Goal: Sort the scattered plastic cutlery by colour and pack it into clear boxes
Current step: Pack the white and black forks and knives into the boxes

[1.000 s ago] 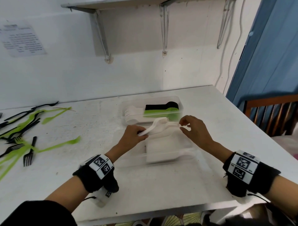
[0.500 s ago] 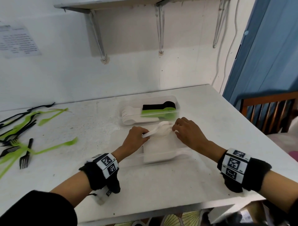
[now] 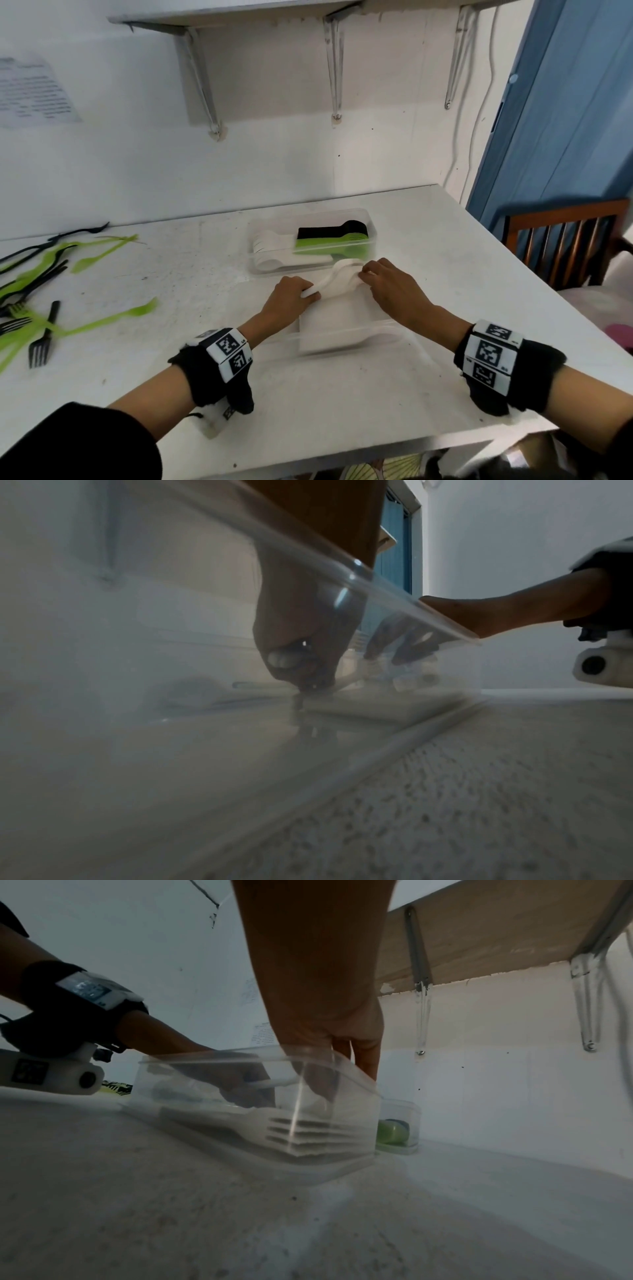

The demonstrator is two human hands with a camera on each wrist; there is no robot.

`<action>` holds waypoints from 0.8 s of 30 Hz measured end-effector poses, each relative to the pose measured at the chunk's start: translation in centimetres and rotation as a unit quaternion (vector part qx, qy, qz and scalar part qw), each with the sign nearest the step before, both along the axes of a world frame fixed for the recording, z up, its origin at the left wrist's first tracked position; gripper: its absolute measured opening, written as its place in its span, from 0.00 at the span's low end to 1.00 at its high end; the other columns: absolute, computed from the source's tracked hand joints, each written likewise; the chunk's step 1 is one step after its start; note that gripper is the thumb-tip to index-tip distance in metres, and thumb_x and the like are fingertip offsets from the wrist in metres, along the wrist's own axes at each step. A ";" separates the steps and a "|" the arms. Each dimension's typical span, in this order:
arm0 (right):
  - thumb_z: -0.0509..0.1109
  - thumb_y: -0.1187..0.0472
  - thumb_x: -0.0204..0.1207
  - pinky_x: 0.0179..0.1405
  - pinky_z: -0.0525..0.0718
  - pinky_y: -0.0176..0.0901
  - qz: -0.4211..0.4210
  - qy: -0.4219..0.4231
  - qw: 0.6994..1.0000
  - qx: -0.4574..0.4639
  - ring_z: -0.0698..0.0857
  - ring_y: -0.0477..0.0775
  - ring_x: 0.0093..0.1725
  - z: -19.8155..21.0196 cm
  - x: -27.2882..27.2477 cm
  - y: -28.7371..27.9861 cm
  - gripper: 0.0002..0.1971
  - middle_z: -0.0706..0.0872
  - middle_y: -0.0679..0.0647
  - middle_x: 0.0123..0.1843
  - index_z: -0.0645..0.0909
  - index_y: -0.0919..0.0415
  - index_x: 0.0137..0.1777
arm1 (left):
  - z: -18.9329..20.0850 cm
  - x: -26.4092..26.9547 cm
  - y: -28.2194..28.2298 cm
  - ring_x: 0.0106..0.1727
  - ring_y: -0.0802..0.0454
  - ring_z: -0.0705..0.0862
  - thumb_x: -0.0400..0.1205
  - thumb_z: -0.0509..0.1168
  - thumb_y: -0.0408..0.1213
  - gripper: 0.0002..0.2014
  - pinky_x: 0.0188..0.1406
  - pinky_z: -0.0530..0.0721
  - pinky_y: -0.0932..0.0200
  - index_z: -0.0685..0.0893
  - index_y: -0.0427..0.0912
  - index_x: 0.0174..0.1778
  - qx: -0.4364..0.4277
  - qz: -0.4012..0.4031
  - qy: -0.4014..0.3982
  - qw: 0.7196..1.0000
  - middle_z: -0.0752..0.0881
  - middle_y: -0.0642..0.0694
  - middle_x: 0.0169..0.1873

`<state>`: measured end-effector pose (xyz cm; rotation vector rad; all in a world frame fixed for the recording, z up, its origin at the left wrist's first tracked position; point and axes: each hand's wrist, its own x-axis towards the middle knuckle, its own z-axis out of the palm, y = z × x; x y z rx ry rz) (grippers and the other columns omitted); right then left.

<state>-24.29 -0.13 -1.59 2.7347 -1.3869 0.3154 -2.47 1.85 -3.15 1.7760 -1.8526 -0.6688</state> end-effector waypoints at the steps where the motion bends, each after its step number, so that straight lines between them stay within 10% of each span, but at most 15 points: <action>1: 0.59 0.74 0.77 0.36 0.78 0.47 -0.001 0.007 1.000 0.003 0.76 0.59 0.61 0.1 0.0 0.0 0.16 0.80 0.58 0.62 0.80 0.66 0.61 | 0.0 -0.1 0.1 0.24 0.57 0.67 0.79 0.68 0.36 0.12 0.26 0.63 0.62 0.86 0.31 0.34 -0.007 0.001 -0.011 1.000 0.74 0.49 0.22; 11: 0.61 0.71 0.78 0.39 0.75 0.47 0.017 -0.004 1.000 0.014 0.81 0.62 0.52 1.2 0.0 -1.1 0.15 0.79 0.60 0.58 0.79 0.64 0.63 | 0.3 0.0 0.3 0.40 0.48 0.85 0.74 0.75 0.40 0.09 0.40 0.78 0.53 0.91 0.38 0.44 -0.020 -0.008 -0.022 1.000 0.89 0.42 0.38; 24: 0.67 0.78 0.70 0.31 0.70 0.45 0.036 -0.058 0.997 0.020 0.84 0.68 0.36 1.3 0.7 -2.0 0.10 0.83 0.65 0.44 0.84 0.69 0.49 | -0.1 0.2 0.0 0.31 0.53 0.76 0.76 0.72 0.41 0.11 0.27 0.66 0.64 0.90 0.35 0.42 -0.028 0.020 -0.056 0.998 0.87 0.40 0.34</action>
